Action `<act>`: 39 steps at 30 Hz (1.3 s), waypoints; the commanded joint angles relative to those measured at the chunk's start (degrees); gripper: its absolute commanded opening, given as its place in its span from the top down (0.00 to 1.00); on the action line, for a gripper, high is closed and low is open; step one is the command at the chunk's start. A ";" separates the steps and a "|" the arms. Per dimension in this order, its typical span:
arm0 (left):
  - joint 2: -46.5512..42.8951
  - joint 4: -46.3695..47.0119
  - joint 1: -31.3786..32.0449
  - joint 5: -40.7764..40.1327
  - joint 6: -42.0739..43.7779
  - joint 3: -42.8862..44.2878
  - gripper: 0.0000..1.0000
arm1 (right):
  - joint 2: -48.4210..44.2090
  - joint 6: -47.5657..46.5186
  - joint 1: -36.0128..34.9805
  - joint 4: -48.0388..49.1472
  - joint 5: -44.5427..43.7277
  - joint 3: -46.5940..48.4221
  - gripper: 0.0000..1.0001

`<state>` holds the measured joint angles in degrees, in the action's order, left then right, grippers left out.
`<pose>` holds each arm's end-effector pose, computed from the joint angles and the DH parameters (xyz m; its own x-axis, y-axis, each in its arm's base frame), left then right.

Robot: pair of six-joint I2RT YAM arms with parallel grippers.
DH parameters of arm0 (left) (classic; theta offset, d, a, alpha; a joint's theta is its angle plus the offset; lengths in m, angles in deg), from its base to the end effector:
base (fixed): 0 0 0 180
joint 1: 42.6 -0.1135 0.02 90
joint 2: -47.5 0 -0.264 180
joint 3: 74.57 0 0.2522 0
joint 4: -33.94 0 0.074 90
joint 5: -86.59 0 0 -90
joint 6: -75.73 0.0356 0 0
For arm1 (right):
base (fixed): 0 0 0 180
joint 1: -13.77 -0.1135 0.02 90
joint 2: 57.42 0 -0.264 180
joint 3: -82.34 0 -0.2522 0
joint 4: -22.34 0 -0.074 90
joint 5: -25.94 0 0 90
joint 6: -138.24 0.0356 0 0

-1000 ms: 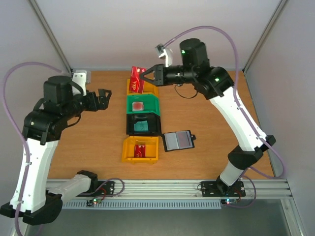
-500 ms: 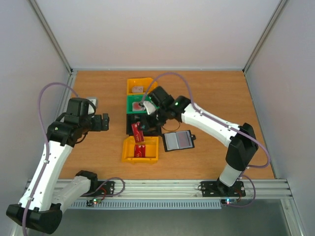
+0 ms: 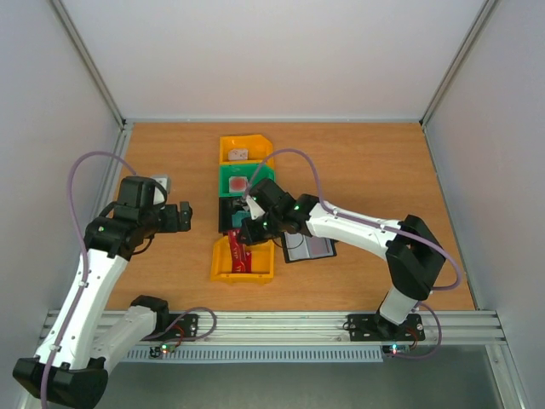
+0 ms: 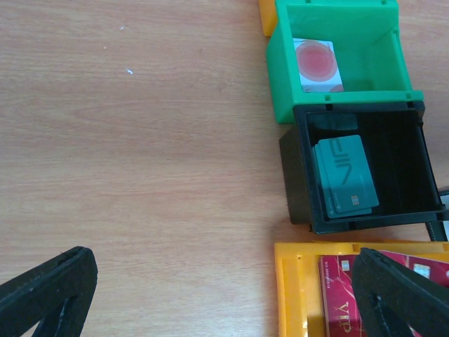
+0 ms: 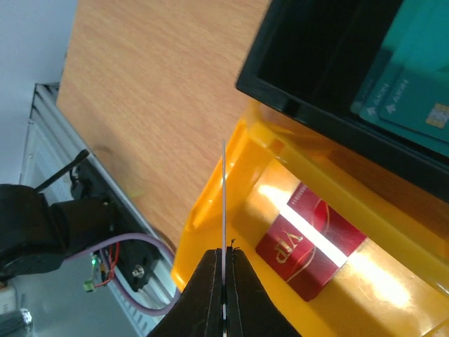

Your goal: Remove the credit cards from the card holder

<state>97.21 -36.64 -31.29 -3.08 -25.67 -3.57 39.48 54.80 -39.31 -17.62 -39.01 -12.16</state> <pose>0.1527 -0.0307 0.3234 -0.7681 -0.0479 -0.6385 0.0489 0.9899 -0.1332 0.2074 0.3011 0.2427 -0.5670 -0.5823 -0.5826 -0.8237 0.4020 0.3999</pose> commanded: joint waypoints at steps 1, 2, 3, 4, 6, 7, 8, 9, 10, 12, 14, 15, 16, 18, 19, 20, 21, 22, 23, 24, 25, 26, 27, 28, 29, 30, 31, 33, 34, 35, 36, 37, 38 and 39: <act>-0.91 3.13 -0.41 1.41 -1.26 -0.22 0.01 | -1.01 3.57 -0.53 5.20 -3.08 -2.81 0.99; -0.87 3.00 -0.41 1.56 -1.26 -0.07 0.01 | -0.97 3.78 -0.61 5.78 -2.91 -3.32 0.99; -0.73 3.00 -0.41 1.73 -1.19 -0.02 0.01 | -0.70 3.61 -0.81 5.68 -2.53 -3.33 0.99; -0.58 3.02 -0.41 1.84 -1.17 -0.02 0.01 | -0.27 3.38 -1.13 4.88 -2.30 -2.99 0.99; -0.31 3.03 -0.42 1.71 -1.17 0.03 0.01 | 0.40 4.09 -2.07 3.89 -1.69 -2.70 0.99; -0.21 2.95 -0.41 1.73 -1.17 0.11 0.01 | 0.56 4.92 -2.71 4.25 -1.40 -2.98 0.99; -0.01 2.81 -0.41 1.88 -1.21 0.26 0.01 | 0.51 5.66 -3.31 4.52 -1.41 -3.32 0.99; 0.25 2.58 -0.46 2.12 -1.16 0.51 0.01 | 0.30 6.69 -3.76 4.72 -1.81 -3.73 0.99; 0.49 2.28 -0.42 2.36 -1.09 0.80 0.01 | 0.16 7.68 -4.10 5.24 -2.21 -4.13 0.99; 0.40 2.15 -0.41 2.70 -1.13 0.95 0.01 | 0.00 9.44 -4.16 6.46 -3.23 -4.98 0.99; 0.25 1.96 -0.42 2.57 -1.13 1.10 0.01 | 0.04 10.32 -4.21 7.54 -4.27 -5.91 0.99; 0.19 1.82 -0.44 2.44 -1.05 1.27 0.01 | 0.16 10.68 -4.22 8.58 -4.49 -6.55 0.99; 0.13 1.82 -0.42 2.35 -0.87 1.30 0.01 | 0.51 10.88 -4.22 9.61 -4.58 -7.17 0.99; -0.04 1.80 -0.42 2.22 -0.66 1.30 0.01 | 1.73 10.67 -4.15 10.94 -4.62 -7.55 0.99; -0.12 1.84 -0.41 2.25 -0.71 1.30 0.01 | 2.54 10.51 -4.17 11.13 -4.59 -7.28 0.99; -0.14 1.80 -0.41 2.33 -0.66 1.30 0.01 | 3.21 9.94 -4.17 11.30 -4.46 -6.82 0.99; -0.19 1.86 -0.41 2.38 -0.58 1.30 0.01 | 3.70 9.58 -4.19 11.41 -4.21 -6.39 0.99; -0.25 1.81 -0.41 2.30 -0.59 1.30 0.01 | 3.99 9.45 -4.15 11.38 -4.22 -6.22 0.99; -0.23 1.79 -0.41 2.22 -0.63 1.30 0.01 | 4.14 9.41 -4.19 11.49 -3.90 -6.30 0.99; -0.23 1.80 -0.45 2.21 -0.64 1.26 0.01 | 4.20 9.54 -4.16 11.28 -3.47 -6.39 0.99; -0.25 1.82 -0.42 2.21 -0.69 1.22 0.01 | 4.19 9.71 -4.18 10.73 -3.10 -6.59 0.99; -0.17 1.88 -0.41 2.19 -0.68 1.14 0.01 | 3.92 10.07 -4.20 10.39 -2.80 -6.99 0.99; -0.15 1.88 -0.41 2.09 -0.71 1.17 0.01 | 3.46 10.71 -4.20 9.99 -2.81 -7.63 0.99; -0.14 1.89 -0.45 2.04 -0.66 1.21 0.01 | 2.91 11.22 -4.20 9.69 -3.27 -8.32 0.99; -0.23 1.79 -0.42 1.96 -0.68 1.29 0.01 | 2.40 11.49 -4.17 9.58 -3.68 -8.91 0.99; -0.30 1.70 -0.41 1.95 -0.58 1.38 0.01 | 2.01 11.53 -4.21 9.02 -4.01 -9.06 0.99; -0.34 1.64 -0.41 1.99 -0.50 1.47 0.01 | 1.90 11.35 -4.21 8.45 -4.04 -8.90 0.99; -0.24 1.62 -0.42 2.16 -0.39 1.48 0.01 | 2.33 10.98 -4.15 7.09 -3.48 -8.18 0.99; 0.03 1.58 -0.41 2.20 -0.38 1.48 0.01 | 2.71 11.12 -4.22 6.29 -3.47 -7.78 0.99; 0.41 1.68 -0.46 2.17 -0.38 1.48 0.01 | 3.04 11.47 -4.22 5.58 -3.63 -7.60 0.99; 0.82 1.71 -0.42 2.13 -0.66 1.43 0.01 | 3.25 11.73 -4.22 5.39 -4.04 -7.65 0.99; 1.31 1.71 -0.41 2.23 -0.93 1.52 0.01 | 3.31 11.50 -4.21 5.49 -4.19 -7.55 0.98; 1.70 1.81 -0.41 2.60 -1.04 1.56 0.01 | 3.48 10.69 -4.26 5.50 -4.16 -7.04 0.97; 1.80 2.08 -0.41 3.07 -1.08 1.63 0.01 | 3.76 9.70 -4.16 5.04 -4.04 -6.20 0.97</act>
<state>98.02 -36.16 -31.35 -1.17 -26.28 -3.60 43.22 65.43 -43.28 -10.78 -42.52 -20.53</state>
